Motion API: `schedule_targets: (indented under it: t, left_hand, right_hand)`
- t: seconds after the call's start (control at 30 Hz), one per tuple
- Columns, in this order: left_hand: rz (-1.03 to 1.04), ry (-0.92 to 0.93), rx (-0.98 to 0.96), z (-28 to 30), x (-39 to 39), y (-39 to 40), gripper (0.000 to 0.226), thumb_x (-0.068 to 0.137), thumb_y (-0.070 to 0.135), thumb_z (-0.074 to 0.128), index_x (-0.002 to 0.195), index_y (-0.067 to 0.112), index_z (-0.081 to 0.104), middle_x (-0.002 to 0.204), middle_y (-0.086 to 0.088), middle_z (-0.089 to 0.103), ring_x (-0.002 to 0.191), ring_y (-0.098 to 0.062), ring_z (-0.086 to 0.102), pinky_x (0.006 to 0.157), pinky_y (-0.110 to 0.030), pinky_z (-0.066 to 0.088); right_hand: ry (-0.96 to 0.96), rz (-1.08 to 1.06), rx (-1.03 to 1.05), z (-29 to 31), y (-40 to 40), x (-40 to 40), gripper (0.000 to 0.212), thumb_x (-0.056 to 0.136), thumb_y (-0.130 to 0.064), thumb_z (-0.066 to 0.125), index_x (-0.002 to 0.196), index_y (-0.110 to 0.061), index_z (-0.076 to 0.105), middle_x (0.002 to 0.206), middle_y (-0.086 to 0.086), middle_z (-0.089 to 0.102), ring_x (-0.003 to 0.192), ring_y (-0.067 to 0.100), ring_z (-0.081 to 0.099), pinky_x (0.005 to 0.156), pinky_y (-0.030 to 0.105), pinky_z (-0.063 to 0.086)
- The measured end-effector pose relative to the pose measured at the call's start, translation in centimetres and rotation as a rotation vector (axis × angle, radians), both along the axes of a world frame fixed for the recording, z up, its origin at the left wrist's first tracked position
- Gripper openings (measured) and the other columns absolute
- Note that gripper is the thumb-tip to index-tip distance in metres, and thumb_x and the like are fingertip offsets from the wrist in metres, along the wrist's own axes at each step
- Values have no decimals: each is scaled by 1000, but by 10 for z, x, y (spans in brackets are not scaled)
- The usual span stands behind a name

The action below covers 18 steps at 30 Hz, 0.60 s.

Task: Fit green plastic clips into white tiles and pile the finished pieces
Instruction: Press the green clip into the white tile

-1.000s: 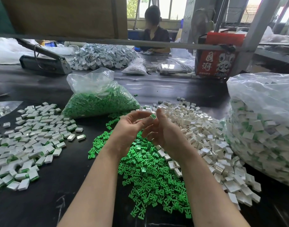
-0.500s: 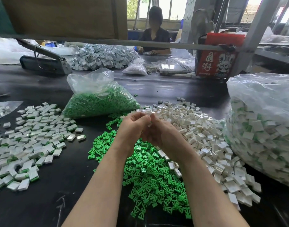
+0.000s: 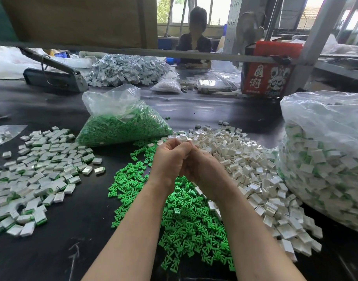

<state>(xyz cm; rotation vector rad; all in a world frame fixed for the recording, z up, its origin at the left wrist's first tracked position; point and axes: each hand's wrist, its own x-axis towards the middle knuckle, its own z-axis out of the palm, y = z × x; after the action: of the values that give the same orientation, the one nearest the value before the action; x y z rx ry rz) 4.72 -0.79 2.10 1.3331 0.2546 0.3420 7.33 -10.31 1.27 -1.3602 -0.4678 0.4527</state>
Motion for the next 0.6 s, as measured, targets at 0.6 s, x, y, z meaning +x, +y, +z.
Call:
schedule_targets:
  t: [0.6]
  left_hand:
    - [-47,-46,-64,-12,5,3,24,89,2,57,69,12,48,90,-28,69,39,-10,52,37,-20,40]
  right_hand:
    - [130,-30,39,-17,5,14,37,100,-38,50,108,-3,58,70,9,48,64,17,43,63,30,30]
